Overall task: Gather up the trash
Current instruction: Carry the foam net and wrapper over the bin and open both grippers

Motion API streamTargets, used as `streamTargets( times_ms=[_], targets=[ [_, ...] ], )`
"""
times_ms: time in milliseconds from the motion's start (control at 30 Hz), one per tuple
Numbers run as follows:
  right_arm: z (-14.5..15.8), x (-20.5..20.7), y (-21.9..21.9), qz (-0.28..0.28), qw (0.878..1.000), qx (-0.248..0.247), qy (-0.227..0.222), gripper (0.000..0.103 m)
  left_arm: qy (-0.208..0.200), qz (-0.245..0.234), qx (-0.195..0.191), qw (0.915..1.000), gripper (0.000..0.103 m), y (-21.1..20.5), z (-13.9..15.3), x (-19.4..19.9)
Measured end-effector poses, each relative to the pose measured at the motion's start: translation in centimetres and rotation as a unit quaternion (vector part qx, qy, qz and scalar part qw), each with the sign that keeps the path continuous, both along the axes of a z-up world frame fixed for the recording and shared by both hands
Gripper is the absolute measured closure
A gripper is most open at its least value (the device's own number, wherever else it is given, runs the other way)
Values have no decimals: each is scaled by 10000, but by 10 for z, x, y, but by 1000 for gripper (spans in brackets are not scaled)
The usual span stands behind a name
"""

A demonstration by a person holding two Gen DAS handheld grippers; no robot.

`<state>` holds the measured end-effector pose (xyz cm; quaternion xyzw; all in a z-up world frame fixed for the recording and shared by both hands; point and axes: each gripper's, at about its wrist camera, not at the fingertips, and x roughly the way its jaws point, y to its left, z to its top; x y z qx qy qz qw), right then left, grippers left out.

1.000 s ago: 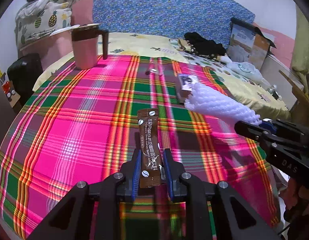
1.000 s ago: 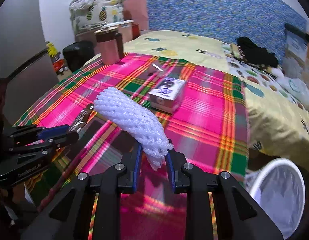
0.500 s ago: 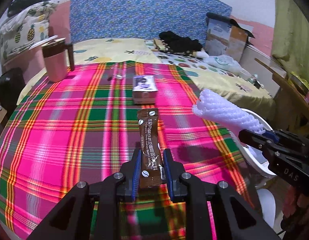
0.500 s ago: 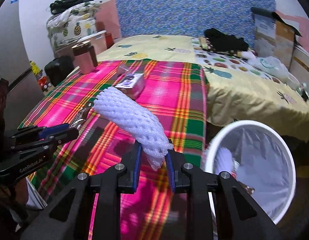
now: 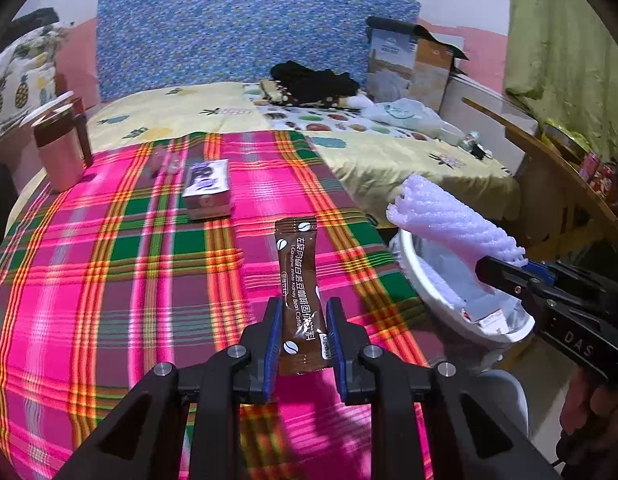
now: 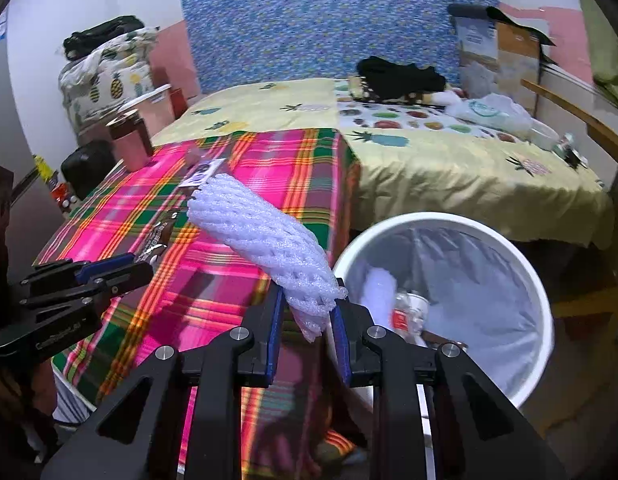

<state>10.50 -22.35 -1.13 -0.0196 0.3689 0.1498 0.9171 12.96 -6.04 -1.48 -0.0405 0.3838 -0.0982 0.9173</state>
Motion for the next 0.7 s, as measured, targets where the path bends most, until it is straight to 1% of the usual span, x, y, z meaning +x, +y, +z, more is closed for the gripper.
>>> streamTargets(
  times_ms=[267,700],
  targets=[
    [1,-4,-23,-281,9996,22,-41,80,-54,-357,18,9993,80,-32,5,6],
    [-5,-8,-57,-721,9974,34,29,80,-42,-876,37,9961,80,-81,4,19]
  ],
)
